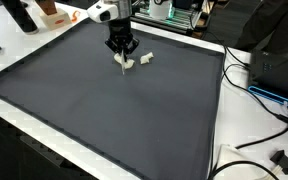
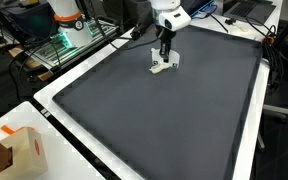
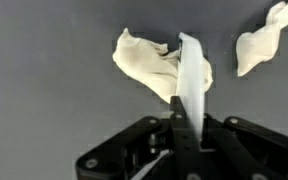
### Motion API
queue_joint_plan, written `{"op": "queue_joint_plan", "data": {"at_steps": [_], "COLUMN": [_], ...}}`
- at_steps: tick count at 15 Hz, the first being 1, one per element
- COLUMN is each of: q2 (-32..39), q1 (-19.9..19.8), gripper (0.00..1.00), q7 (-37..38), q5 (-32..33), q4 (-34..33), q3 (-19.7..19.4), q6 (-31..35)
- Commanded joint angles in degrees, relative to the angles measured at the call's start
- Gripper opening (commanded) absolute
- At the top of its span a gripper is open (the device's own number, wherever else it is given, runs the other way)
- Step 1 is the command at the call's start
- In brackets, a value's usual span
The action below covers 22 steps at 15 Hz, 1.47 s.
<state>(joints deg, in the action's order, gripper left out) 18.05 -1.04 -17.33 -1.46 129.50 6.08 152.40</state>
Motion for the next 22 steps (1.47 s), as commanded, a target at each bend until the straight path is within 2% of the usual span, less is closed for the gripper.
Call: {"op": "queue_joint_plan", "data": {"at_steps": [1, 6, 12, 17, 22], "q2": [-1.65, -4.95, -6.99, -3.14, 1.00], "q1": [-1.95, -1.99, -2.39, -1.76, -1.29], "gripper": [0.01, 0.01, 0.01, 0.01, 0.01], "q7": [-2.14, -2.50, -6.64, -10.05, -9.71], "q5": [-2.23, -0.85, -1.10, -1.66, -1.20], "q4": [5.92, 10.75, 15.23, 10.23, 3.56], "q3": [0.64, -0.37, -0.57, 0.64, 0.92], "q6": [0.23, -0.29, 2.63, 4.62, 0.22]}}
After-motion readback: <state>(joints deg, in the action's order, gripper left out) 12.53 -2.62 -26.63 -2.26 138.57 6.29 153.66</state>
